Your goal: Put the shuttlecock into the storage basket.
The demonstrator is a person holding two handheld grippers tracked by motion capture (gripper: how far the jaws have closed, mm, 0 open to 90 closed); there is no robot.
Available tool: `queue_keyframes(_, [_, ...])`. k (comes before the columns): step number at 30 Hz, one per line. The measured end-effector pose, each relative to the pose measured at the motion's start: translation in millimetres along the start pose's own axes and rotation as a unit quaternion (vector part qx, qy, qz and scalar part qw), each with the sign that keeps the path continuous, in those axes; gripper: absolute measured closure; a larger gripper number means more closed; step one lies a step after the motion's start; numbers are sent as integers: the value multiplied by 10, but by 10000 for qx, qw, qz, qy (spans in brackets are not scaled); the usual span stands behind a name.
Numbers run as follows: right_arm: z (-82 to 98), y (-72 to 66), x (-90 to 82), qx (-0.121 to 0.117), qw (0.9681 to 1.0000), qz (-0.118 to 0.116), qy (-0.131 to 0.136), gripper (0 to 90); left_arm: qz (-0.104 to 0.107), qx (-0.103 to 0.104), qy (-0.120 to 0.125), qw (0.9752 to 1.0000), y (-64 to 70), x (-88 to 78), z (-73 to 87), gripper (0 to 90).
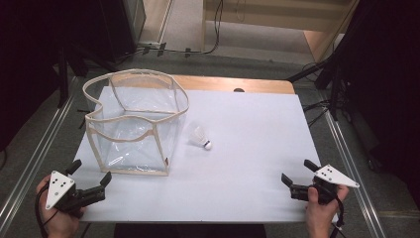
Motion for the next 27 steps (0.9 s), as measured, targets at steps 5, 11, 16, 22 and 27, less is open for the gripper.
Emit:
queue_keyframes(5, [-53, -2, -38, -41, 10000, -75, 30, 0, -65, -59, 29, 10000, -5, -9, 2, 0])
queue_keyframes(11, [-141, -30, -51, -55, 9996, -273, -48, 0, -21, -66, 42, 10000, 4, -14, 6, 0])
queue_keyframes(16, [-227, -46, -16, -165, 9990, -393, -121, 0, 32, -195, 72, 9998, -17, -19, 4, 0])
queue_keyframes(22, [-313, -84, 39, -316, 9987, -333, -202, 0, 50, -107, 35, 9999, -3, -14, 9, 0])
queue_keyframes(27, [-364, -126, 84, -345, 9982, -408, -254, 0, 37, -140, 62, 9999, -10, -21, 5, 0])
Point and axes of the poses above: each handheld gripper's, and its own axes: x roughly forward along the jaws, z roughly out of its underside, y roughly to its right, the point moved 5 cm from there along x, roughly forward along the jaws, and after that the axes turned 6 degrees about y, right-handed, at the moved point
